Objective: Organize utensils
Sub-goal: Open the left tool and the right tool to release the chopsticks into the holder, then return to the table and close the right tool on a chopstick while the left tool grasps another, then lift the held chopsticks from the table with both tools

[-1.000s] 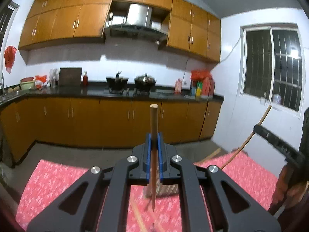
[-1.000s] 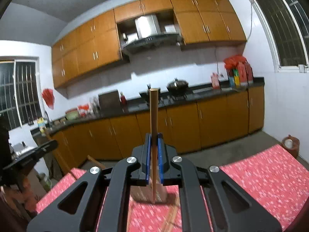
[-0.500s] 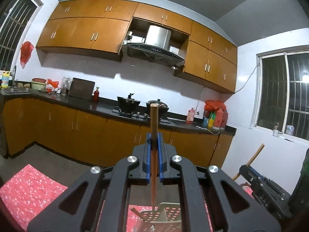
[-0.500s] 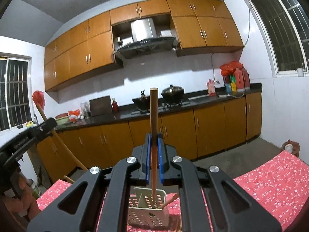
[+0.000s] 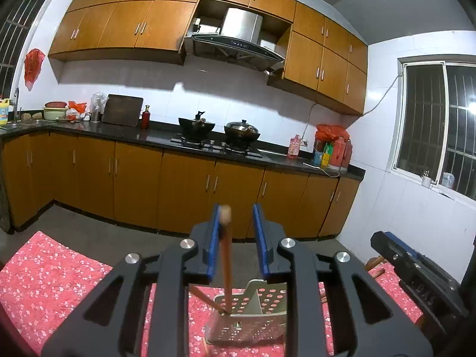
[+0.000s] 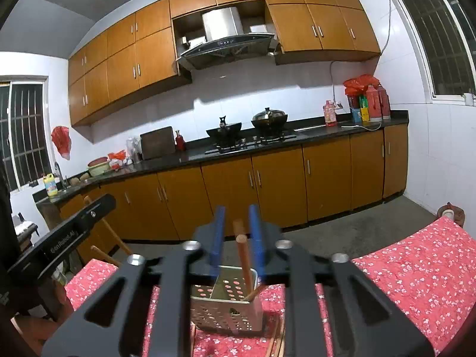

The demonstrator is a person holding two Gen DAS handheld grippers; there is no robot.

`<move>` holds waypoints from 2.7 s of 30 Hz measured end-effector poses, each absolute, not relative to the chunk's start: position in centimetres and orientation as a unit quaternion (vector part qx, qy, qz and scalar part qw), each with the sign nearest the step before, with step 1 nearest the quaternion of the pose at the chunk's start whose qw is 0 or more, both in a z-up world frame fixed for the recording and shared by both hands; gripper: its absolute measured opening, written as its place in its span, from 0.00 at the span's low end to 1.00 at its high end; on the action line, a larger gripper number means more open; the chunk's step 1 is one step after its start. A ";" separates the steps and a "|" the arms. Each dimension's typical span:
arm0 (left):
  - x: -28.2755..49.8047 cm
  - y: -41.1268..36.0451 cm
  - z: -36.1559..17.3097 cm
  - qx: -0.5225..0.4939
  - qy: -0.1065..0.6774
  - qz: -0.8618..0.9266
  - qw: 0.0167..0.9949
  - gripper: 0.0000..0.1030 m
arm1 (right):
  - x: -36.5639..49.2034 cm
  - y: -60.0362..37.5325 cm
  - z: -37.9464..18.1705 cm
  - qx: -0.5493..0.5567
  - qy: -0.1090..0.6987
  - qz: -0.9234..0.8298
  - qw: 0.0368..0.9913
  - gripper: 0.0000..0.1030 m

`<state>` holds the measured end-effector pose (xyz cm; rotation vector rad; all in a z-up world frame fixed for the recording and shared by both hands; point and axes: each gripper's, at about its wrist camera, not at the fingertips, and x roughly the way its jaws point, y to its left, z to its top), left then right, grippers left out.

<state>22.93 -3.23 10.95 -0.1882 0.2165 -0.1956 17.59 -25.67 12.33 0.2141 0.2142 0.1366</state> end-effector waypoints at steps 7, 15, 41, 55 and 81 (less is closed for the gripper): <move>20.0 -1.1 12.0 -0.109 0.105 -0.099 0.983 0.23 | 14.2 -27.1 13.8 0.110 0.087 0.058 0.988 0.31; 14.9 2.6 9.5 -0.100 0.141 -0.069 0.982 0.31 | 11.4 -30.3 8.8 0.107 0.167 0.006 0.980 0.31; 14.7 1.8 -9.0 -0.099 0.414 -0.095 0.900 0.23 | 14.4 -26.1 -8.8 0.072 0.430 0.008 0.900 0.07; 14.8 0.1 -10.8 -0.067 0.448 -0.106 0.885 0.14 | 14.5 -28.8 -8.6 0.087 0.424 -0.028 0.901 0.07; 18.8 6.3 -10.8 -0.074 0.441 -0.033 0.894 0.08 | 15.6 -30.3 -8.9 0.088 0.412 -0.032 0.907 0.07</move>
